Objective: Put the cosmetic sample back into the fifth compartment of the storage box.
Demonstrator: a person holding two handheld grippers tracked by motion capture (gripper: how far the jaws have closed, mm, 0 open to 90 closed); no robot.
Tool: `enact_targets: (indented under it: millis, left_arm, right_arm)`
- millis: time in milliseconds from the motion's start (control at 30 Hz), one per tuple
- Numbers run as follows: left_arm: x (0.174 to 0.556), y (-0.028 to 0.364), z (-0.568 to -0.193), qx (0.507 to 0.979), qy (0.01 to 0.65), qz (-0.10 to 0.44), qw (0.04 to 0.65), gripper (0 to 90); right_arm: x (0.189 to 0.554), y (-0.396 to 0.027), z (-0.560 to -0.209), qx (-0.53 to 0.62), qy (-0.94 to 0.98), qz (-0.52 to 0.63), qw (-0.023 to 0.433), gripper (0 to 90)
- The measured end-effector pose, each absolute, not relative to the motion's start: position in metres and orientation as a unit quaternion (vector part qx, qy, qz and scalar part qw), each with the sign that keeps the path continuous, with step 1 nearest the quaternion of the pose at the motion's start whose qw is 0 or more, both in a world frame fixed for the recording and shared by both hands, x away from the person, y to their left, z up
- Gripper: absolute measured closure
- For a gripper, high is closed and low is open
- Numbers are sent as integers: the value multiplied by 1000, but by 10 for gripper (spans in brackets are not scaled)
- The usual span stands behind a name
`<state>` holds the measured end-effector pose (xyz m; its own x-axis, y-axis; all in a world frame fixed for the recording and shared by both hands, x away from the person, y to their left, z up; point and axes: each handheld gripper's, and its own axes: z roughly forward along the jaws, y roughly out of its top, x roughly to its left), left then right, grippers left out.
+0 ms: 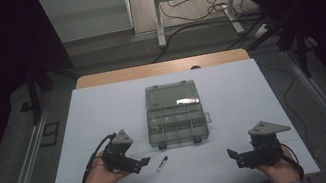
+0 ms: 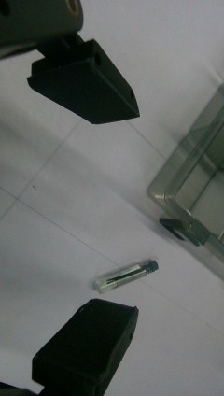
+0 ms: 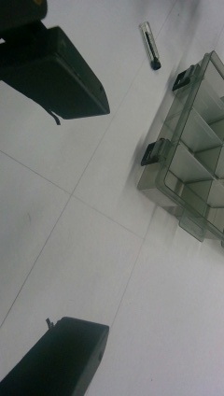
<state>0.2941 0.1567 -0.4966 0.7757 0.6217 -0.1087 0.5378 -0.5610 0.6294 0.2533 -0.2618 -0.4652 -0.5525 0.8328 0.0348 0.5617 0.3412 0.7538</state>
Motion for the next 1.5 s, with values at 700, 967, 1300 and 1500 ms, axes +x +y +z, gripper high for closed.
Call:
enact_targets:
  millis: [700,967,1300,1500]
  left_arm:
    - [296,114,-513,909,276,26,310,467]
    - [290,99,-522,930,240,38,274,808]
    - [294,102,-519,923,256,11,288,813]
    - [295,105,-514,914,267,8,305,812]
  right_arm:
    - [254,-261,-465,435,800,371,181,0]
    - [254,-262,-465,437,800,371,179,0]
    - [254,-262,-466,435,801,371,176,0]
    - [254,-262,-466,435,801,372,176,0]
